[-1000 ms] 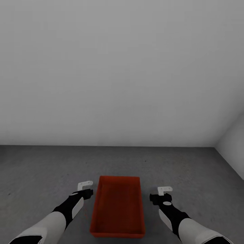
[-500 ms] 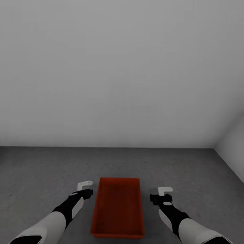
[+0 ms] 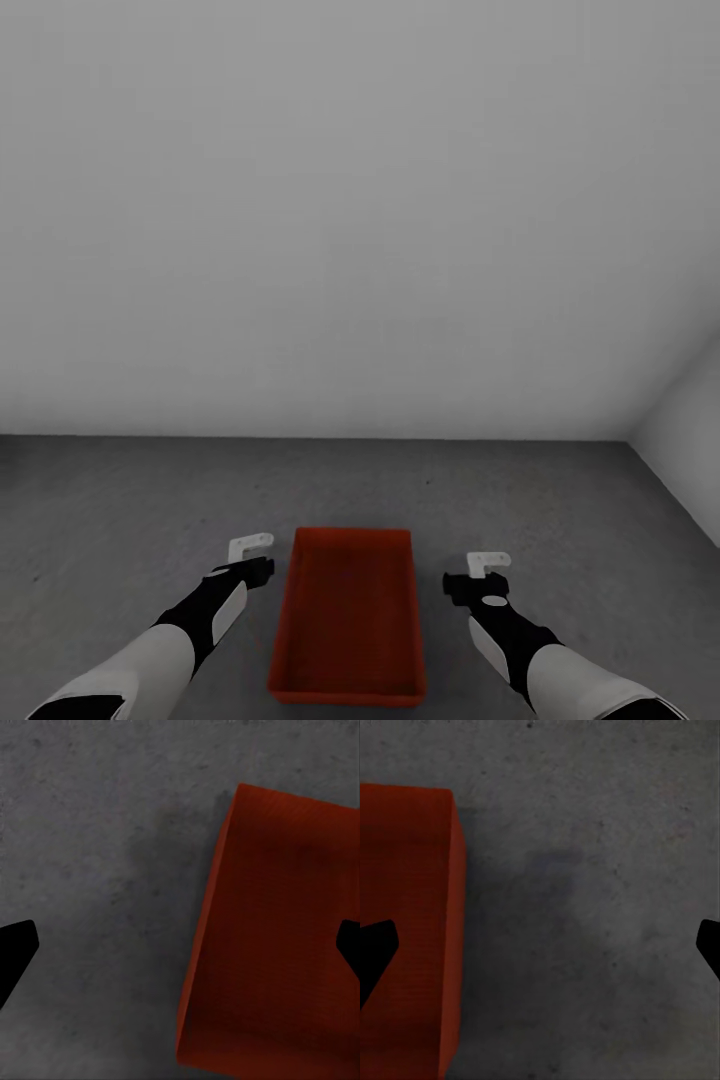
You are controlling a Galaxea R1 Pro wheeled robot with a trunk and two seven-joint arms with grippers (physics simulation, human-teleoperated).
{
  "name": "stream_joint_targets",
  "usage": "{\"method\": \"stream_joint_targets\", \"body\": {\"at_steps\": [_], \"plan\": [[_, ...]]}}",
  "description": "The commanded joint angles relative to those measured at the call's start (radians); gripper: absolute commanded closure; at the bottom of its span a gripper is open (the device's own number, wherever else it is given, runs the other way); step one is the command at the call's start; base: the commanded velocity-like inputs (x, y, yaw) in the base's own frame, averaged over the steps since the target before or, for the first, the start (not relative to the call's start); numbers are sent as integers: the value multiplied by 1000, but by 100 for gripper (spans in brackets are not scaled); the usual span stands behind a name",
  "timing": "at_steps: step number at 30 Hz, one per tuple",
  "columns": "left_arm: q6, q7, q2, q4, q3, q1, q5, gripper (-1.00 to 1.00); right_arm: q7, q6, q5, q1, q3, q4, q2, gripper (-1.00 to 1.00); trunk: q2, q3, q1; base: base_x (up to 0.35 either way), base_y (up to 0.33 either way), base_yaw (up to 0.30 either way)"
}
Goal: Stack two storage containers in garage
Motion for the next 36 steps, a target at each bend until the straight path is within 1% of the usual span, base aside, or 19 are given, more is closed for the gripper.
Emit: {"method": "stream_joint_targets", "body": {"at_steps": [1,36], "plan": [[5,3,-1,-2,3,0,7,-100,-4,-4,-11,-1,8,1,0,-100,7,2,-4,0,0,0],[5,3,-1,-2,4,0,7,-100,-4,-4,-8,-1,6,1,-2,-100,252,112,-138,0,0,0]]}}
